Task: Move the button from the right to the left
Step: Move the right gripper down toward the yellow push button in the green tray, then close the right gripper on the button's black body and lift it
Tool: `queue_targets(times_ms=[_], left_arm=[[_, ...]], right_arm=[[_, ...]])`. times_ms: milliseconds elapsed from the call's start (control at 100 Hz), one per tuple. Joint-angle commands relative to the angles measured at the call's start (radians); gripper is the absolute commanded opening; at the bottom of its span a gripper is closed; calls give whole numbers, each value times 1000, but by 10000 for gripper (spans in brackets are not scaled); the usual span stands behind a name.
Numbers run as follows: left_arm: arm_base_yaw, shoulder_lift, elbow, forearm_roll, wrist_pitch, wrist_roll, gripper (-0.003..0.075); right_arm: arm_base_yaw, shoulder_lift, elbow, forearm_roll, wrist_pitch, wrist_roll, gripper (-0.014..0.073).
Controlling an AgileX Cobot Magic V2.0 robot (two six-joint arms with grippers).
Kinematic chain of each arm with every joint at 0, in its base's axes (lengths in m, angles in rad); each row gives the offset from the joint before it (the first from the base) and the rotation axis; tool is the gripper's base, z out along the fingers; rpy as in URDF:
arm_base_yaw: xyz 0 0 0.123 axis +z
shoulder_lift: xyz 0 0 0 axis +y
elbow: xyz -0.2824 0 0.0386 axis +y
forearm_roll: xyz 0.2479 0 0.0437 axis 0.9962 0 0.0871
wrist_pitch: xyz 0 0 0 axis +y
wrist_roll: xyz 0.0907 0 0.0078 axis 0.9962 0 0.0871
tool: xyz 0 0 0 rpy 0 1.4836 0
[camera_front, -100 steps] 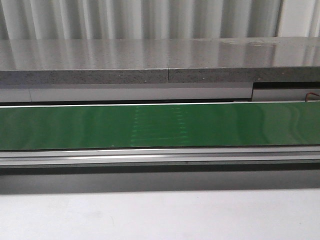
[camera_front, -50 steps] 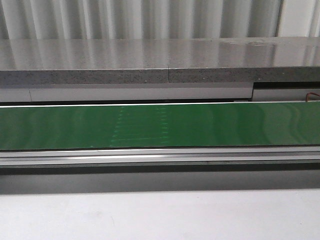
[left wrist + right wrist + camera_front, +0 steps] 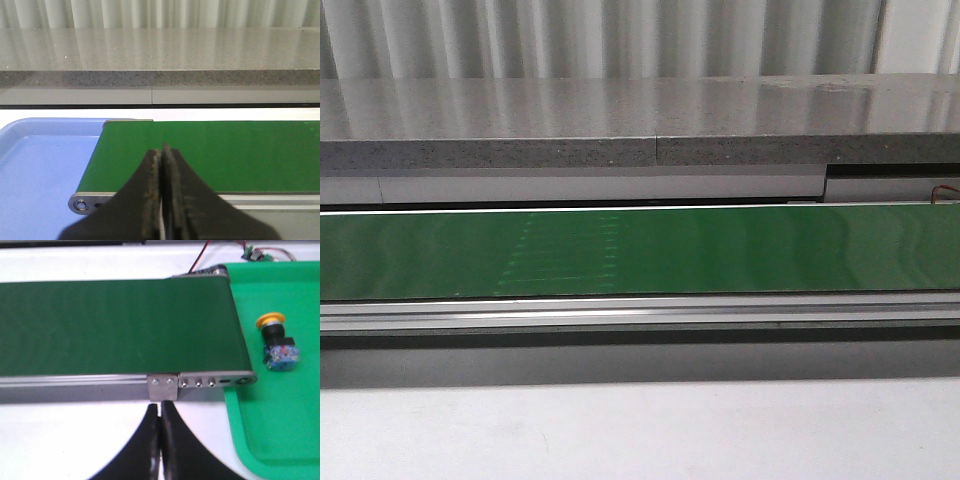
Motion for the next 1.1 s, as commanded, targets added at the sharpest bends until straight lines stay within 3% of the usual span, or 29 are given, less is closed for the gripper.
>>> queue_targets(times_ms=[0, 340, 680, 850, 1090], left_arm=[[1, -34, 24, -6, -86, -8, -20], [1, -34, 24, -6, -86, -8, -20], [1, -34, 24, -6, -86, -8, -20], [1, -34, 24, -6, -86, -8, -20], [1, -34, 24, -6, -86, -8, -20]], right_arm=[[-1, 68, -51, -9, -40, -9, -67], [-1, 320, -186, -9, 41, -9, -30], [-1, 570, -411, -9, 221, -9, 489], [-40, 669, -513, -9, 261, -9, 486], [-206, 803, -644, -9, 285, -2, 486]])
